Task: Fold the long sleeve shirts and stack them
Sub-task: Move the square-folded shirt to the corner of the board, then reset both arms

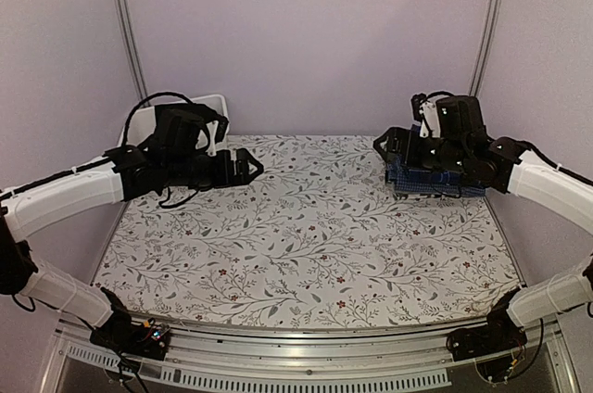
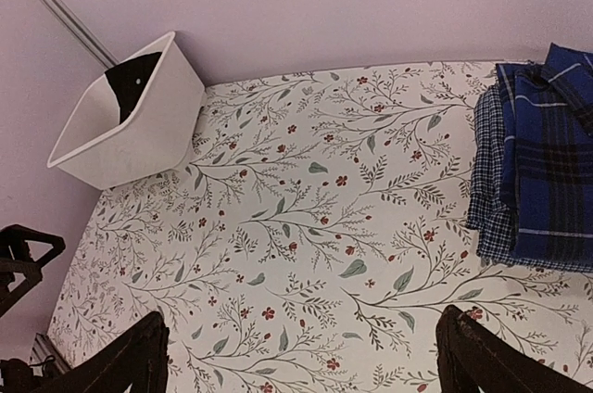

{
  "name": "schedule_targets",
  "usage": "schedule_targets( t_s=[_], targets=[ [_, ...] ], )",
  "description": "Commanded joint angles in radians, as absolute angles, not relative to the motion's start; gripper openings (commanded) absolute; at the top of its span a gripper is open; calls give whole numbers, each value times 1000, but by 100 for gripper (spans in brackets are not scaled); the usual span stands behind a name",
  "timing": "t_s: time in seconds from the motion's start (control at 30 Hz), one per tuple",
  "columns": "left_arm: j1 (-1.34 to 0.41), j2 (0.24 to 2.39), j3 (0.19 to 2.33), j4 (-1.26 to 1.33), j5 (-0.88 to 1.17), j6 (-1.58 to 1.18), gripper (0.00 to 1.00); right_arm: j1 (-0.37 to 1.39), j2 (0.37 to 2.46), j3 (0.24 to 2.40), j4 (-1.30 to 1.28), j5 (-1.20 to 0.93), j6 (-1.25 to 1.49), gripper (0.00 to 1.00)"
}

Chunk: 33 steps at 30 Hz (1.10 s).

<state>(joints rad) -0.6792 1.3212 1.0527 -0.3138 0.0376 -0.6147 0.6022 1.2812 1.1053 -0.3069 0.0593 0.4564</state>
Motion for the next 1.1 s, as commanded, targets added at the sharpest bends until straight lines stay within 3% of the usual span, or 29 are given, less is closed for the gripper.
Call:
schedule_targets(
  t_s=[0.0,0.43,1.07],
  targets=[
    [-666,1261,1032,-270,18,-580,100,606,1166,1041,-257,85,459,99],
    [-666,1191,986,-241,2,-576,100,606,928,900,-213,91,424,99],
    [-666,1163,963,-235,-28,-581,100,606,907,910,-217,124,403,99]
  ],
)
